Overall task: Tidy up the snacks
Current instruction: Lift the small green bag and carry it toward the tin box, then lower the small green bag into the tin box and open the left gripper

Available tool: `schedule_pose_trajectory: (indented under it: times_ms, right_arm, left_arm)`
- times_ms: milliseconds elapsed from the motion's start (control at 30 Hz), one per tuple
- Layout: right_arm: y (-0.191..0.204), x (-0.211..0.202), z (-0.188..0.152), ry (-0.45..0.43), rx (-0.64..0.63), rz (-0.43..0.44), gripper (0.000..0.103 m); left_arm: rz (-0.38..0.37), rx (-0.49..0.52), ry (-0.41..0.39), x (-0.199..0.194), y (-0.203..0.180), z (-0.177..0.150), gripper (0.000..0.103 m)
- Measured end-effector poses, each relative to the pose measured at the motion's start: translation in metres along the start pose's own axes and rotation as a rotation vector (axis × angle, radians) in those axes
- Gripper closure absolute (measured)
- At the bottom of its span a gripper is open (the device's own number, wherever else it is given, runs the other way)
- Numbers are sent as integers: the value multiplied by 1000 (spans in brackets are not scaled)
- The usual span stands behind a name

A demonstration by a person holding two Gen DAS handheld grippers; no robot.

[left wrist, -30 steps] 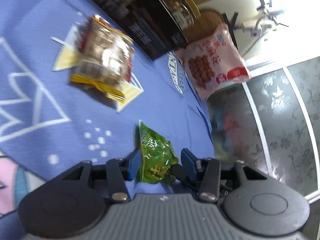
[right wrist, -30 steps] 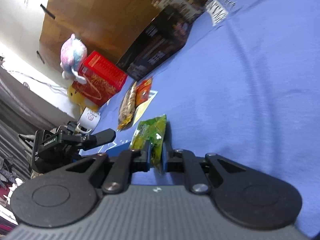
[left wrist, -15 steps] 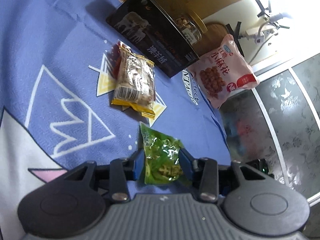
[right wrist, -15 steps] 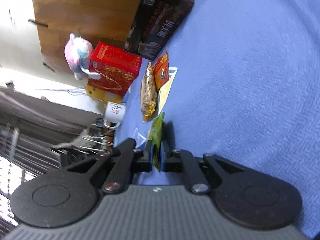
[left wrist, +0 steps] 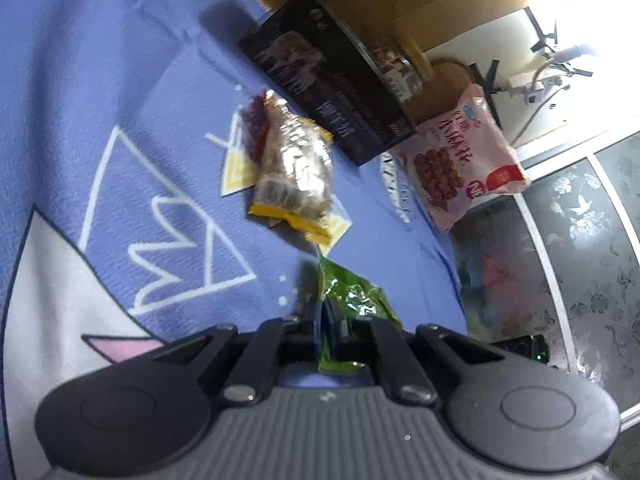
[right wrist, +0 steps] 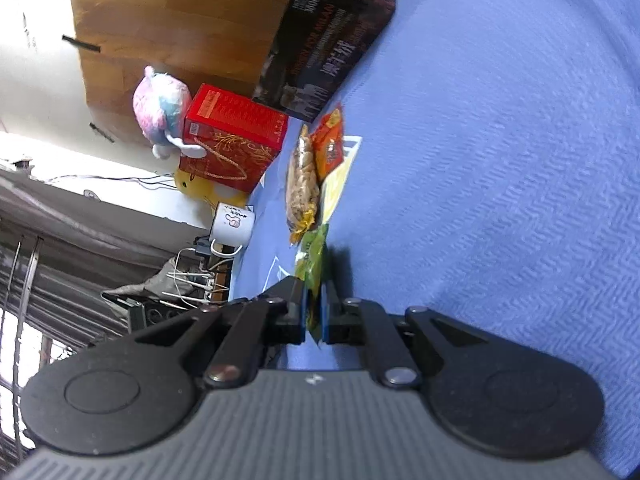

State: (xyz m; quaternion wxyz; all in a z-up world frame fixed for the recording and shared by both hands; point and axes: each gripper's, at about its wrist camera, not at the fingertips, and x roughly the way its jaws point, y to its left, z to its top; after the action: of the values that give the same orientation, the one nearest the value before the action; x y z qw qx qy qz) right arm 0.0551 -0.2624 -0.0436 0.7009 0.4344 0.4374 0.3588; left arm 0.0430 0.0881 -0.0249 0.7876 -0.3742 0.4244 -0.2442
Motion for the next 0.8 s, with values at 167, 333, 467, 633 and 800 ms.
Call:
schedule_pose_trajectory:
  times_ms: [167,333,467,633,800]
  right_arm:
    - [18,-4,2,-46,-111,-27,94]
    - [41,0,10,-108,-251,-74,94]
    - [59,7,24,-150,-360,-103,94]
    - [74,20,56,-180,-437,-114,94]
    - [89,30,92,-221,-526,-122,94]
  left_arm:
    - [-54,36,-37,-13,-17,11,100]
    - [-49,95,-65,-15,-38,27,99]
    - [-41,128,-93,-12,-49,49,99]
    - [-30,140,-113,2,-53,83,99]
    - [-9,198,-152,17,-68,125,99]
